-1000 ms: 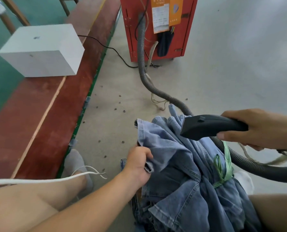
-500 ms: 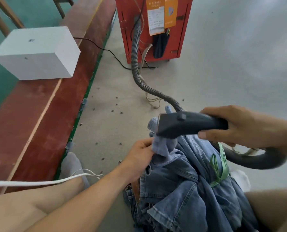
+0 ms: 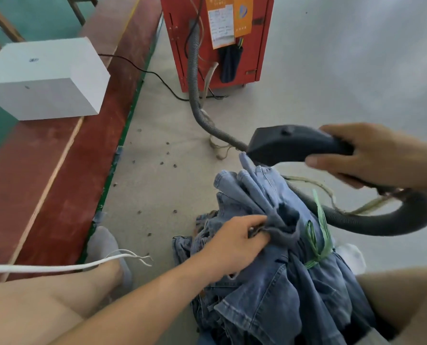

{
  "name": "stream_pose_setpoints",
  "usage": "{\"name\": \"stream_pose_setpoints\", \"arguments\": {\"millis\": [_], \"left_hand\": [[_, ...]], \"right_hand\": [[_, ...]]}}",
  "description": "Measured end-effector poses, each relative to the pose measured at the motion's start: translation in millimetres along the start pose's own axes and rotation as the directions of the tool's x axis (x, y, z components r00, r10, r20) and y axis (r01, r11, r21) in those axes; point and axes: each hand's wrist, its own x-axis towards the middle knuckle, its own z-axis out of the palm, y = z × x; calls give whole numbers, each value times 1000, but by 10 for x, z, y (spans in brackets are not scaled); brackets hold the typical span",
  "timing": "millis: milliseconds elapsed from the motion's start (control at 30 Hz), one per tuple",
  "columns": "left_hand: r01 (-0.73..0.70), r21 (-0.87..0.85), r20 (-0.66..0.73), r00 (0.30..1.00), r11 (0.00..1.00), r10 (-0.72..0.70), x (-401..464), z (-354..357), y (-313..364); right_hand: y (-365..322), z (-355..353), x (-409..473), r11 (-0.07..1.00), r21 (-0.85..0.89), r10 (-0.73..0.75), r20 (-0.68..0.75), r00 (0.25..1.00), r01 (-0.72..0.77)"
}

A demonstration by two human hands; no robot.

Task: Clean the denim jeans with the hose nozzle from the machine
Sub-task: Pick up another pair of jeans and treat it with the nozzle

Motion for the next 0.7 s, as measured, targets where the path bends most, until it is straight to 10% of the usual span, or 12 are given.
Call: {"name": "stream_pose_setpoints", "arguments": {"millis": [100,200,267,400,533,700], "left_hand": [[264,-722,110,956,640,-271,20,-31,114],[160,-962,95,957,223,-275,80,-172,169],[121,-984,81,958,131,-274,126,-205,200],[139,-964,73,958,225,-278,131,-111,266],[291,-652,174,956,700,-235,-152,238,349],[209,-195,559,826,958,-67,-318,400,277]], "right_hand": [[170,-224,-178,998,-30,55,94,994,-52],[221,-98,-235,995,-18,101,256,961,-100],[148,81,-174,995,-60,93,295,951,-79],[25,202,-32,996,-83,22,78,997,-15],[118,31,7,999,12,36,-280,959,-34],[216,60,21,995,-43,79,-126,989,-85]]}}
